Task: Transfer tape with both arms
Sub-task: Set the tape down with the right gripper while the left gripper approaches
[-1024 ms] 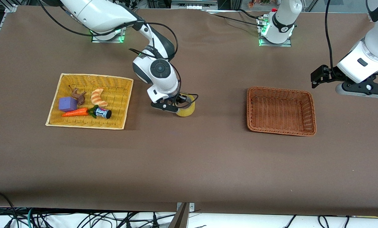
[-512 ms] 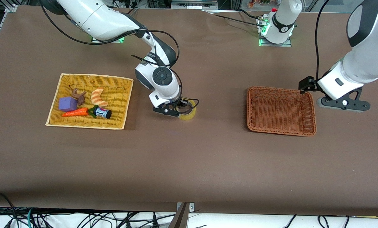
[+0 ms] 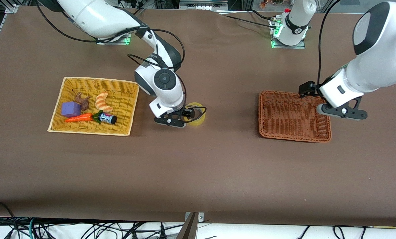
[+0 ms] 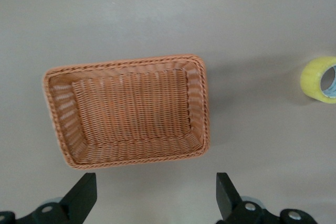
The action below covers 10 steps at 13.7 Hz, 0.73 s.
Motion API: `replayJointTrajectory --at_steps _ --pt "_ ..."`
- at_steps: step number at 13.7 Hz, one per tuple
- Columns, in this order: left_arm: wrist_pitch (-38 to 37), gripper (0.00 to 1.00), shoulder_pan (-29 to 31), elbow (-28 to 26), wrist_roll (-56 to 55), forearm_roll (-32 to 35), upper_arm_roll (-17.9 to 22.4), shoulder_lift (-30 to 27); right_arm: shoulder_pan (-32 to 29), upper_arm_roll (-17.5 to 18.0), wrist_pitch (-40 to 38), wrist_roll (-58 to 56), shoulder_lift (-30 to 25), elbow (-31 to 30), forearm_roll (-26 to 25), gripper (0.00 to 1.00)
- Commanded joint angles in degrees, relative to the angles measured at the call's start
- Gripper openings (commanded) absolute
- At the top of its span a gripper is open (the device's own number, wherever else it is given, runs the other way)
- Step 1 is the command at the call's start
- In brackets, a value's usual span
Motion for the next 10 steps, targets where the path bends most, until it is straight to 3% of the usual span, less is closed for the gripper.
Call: replayJointTrajectory --at_steps 1,8,10 --pt "2.8 1.0 -4.3 1.3 -0.1 -1.2 0.0 3.6 -4.1 0.0 -5.4 -11.7 -5.0 0.7 0.0 1.0" --pt "19.4 1.0 -17.4 1.4 -14.3 -5.4 0.0 11.1 -18.8 -0.2 -16.0 -33.6 -11.6 1.2 2.3 1.0" --pt "25.1 1.0 -21.6 1.4 -17.1 -4.9 0.0 14.9 -23.2 -0.2 -16.1 -36.9 -13.2 1.4 6.8 1.0"
